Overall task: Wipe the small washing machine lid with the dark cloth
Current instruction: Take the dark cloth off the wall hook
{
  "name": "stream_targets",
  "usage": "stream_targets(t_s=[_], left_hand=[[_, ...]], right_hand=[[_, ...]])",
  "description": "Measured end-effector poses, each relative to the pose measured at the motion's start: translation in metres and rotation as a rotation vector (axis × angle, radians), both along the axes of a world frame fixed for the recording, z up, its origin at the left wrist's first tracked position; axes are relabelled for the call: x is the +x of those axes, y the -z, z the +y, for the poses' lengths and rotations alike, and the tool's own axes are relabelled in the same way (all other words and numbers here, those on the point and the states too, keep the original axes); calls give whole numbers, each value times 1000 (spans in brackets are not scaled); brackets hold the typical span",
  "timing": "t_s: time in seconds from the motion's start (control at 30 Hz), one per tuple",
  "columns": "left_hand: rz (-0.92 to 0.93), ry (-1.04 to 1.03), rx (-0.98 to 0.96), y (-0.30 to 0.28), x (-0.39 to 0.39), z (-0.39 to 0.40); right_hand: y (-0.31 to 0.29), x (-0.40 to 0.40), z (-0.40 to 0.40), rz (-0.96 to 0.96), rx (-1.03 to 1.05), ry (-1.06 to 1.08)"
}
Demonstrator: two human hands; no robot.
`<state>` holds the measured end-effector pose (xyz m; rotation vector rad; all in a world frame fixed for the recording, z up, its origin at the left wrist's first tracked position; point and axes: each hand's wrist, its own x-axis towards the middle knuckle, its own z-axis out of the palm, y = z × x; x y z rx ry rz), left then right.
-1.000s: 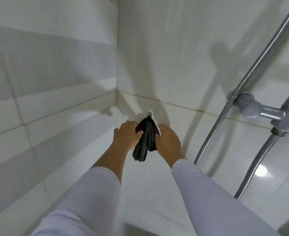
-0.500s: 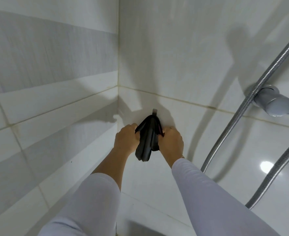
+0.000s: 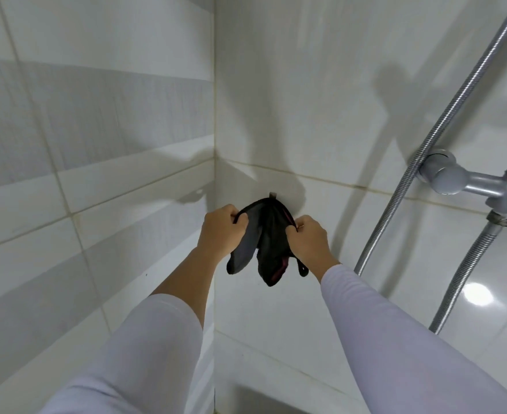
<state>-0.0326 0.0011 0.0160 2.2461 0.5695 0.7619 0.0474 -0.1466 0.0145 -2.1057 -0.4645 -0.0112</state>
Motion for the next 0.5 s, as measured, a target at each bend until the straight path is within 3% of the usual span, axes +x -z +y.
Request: stream_targets(t_s=[0.3, 0.4, 0.5], left_hand=[[9, 238, -182, -42, -12, -54], [36, 357, -362, -51, -23, -65], [72, 400, -268, -52, -29, -70]], right_hand=[[-44, -26, -9, 469, 397, -58], [-49, -28, -28, 476, 383, -170], [-51, -31, -48, 442, 355, -235]])
